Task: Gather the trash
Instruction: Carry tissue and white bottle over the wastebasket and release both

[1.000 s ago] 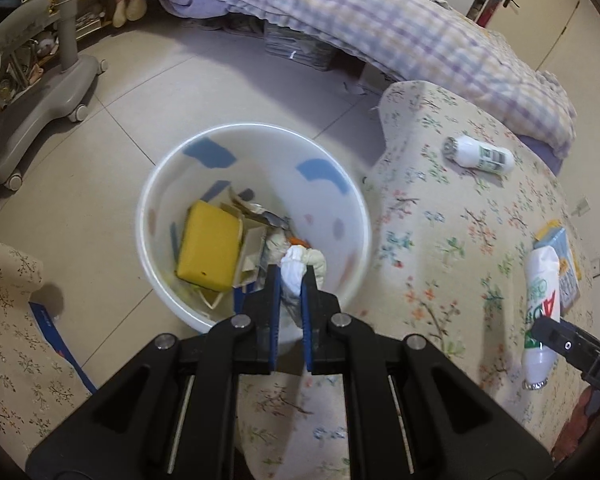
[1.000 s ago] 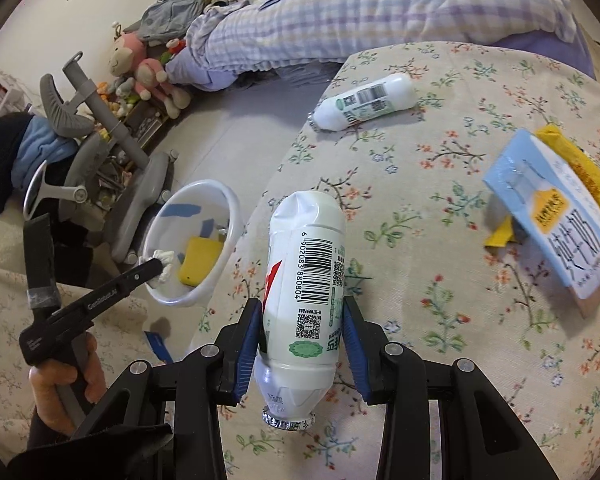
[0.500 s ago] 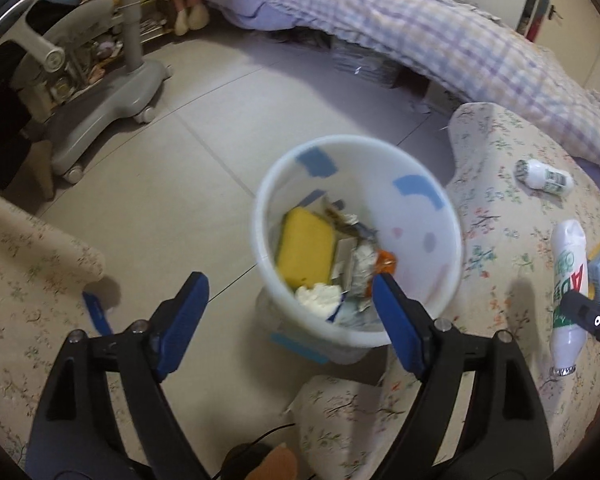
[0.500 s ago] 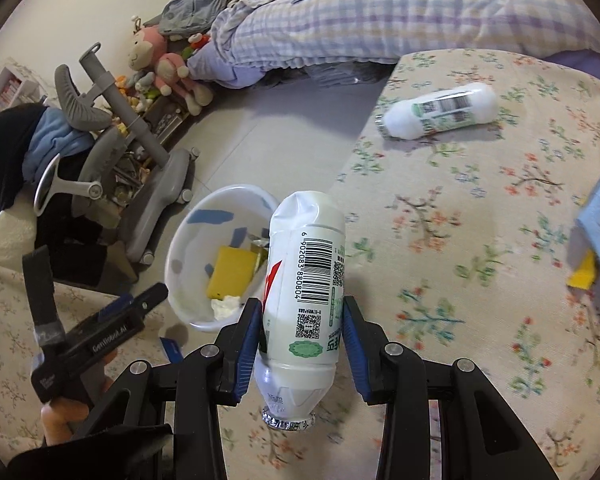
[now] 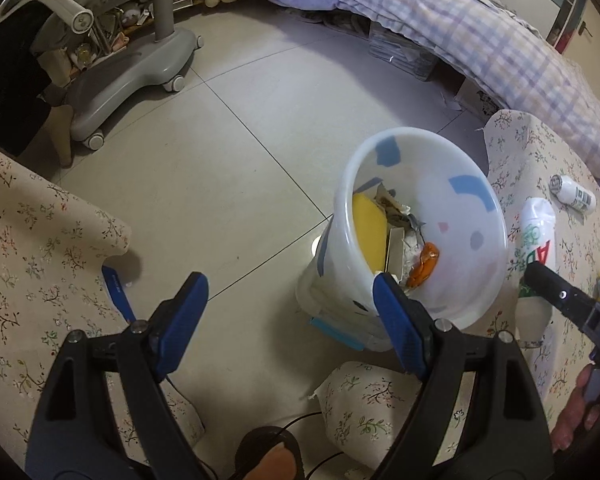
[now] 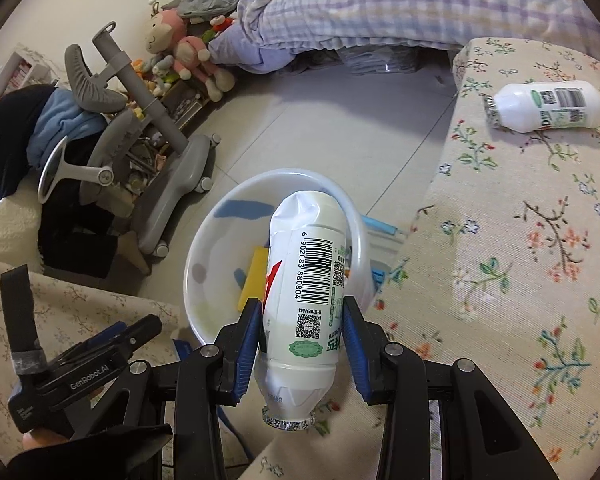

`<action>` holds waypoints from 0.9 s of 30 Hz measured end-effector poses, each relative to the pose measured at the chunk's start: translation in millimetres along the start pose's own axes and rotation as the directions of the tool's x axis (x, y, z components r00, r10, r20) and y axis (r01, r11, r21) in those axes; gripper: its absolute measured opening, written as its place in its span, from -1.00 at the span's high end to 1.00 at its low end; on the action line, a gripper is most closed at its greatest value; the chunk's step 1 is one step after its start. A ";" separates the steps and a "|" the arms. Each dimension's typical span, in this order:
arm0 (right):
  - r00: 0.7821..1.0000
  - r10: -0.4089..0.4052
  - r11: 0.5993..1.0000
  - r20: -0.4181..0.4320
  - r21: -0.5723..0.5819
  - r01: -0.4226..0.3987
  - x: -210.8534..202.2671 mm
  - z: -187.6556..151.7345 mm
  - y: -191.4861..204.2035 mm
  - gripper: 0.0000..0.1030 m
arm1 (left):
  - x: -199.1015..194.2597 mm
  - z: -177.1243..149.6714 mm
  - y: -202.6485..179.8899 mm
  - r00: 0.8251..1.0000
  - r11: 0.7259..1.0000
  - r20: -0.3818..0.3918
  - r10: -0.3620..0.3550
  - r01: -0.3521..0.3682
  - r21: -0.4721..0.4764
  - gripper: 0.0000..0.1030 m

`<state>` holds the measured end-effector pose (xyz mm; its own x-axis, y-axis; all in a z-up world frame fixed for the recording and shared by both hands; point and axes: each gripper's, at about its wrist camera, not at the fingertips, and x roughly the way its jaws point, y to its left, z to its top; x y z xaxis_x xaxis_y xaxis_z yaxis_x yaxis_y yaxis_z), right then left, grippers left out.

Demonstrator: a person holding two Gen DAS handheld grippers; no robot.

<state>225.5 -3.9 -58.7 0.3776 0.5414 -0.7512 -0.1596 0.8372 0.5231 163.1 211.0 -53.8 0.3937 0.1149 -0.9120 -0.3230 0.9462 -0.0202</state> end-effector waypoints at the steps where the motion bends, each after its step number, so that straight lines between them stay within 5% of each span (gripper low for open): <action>1: 1.000 0.004 1.000 0.002 -0.004 -0.004 2.2 0.3 1.0 0.19 | -0.7 0.2 0.2 1.000 1.000 0.003 -0.001 0.001 0.003 -0.64; 4: 1.000 0.007 1.000 0.009 -0.006 -0.007 4.5 -0.1 1.5 0.10 | -1.1 0.5 0.9 1.000 1.000 0.006 0.003 -0.003 0.011 -0.64; 5: 1.000 0.007 1.000 0.009 -0.003 -0.007 3.6 0.1 2.0 -0.16 | -0.3 0.7 1.0 1.000 1.000 0.004 0.001 -0.001 0.011 -0.64; 7: 1.000 0.008 1.000 0.030 0.002 -0.008 -4.1 -0.6 -0.3 -0.33 | 1.3 0.6 1.2 1.000 1.000 -0.003 -0.004 0.004 0.010 -0.64; 18: 0.989 -0.134 0.991 0.068 0.026 0.132 -68.0 -8.2 -44.5 -0.37 | 0.2 -5.2 -20.0 1.000 0.998 -0.022 -0.015 0.016 0.057 -0.66; 27: 0.959 -0.256 0.966 0.125 0.060 0.250 -143.2 -25.4 -105.1 -0.55 | -18.2 -16.6 -87.6 0.998 0.985 0.000 -0.063 0.062 0.163 -0.79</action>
<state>165.0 -167.4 -16.4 0.5164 0.2954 -0.8038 -0.0053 0.9397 0.3419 170.0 121.0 -42.2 0.4128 0.0554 -0.9092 -0.1535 0.9881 -0.0095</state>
